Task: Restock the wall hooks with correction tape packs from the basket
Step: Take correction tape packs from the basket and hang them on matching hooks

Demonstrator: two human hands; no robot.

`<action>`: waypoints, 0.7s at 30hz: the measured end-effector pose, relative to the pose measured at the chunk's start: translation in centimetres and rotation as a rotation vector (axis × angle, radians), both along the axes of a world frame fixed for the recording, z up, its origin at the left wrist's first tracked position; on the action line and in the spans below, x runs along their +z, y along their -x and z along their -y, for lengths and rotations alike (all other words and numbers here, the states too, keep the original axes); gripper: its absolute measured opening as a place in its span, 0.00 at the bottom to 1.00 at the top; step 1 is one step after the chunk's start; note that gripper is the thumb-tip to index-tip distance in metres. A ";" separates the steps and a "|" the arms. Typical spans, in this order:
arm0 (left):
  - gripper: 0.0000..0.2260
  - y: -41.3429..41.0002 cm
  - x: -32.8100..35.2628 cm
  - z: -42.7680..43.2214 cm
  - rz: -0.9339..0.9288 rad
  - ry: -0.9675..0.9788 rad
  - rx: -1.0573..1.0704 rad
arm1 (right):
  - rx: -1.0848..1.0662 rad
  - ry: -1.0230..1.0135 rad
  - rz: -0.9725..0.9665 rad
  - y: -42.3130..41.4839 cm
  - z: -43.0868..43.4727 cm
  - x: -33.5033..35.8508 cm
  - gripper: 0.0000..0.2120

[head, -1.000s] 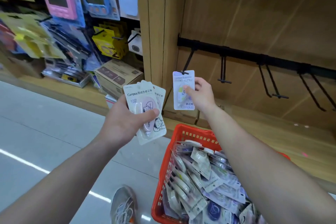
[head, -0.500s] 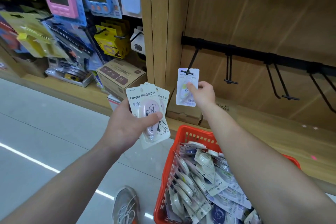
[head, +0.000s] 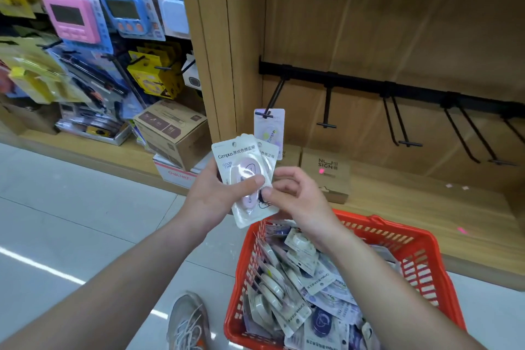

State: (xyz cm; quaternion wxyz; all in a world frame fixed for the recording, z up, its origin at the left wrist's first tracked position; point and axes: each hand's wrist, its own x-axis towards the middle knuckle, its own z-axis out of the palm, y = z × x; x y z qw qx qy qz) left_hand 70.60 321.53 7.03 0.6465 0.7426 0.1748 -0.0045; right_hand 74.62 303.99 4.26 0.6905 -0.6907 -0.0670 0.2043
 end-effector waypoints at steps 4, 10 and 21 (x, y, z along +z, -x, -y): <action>0.34 -0.4 0.1 1.7 0.020 -0.003 -0.043 | -0.055 0.006 -0.007 0.2 1.3 0.1 0.24; 0.41 -1.3 -0.5 3.2 0.000 -0.027 -0.095 | -0.135 -0.027 -0.047 0.0 2.7 0.0 0.12; 0.26 -2.3 -1.4 2.5 -0.079 -0.067 -0.047 | -0.355 -0.024 -0.128 -1.8 5.9 -2.7 0.12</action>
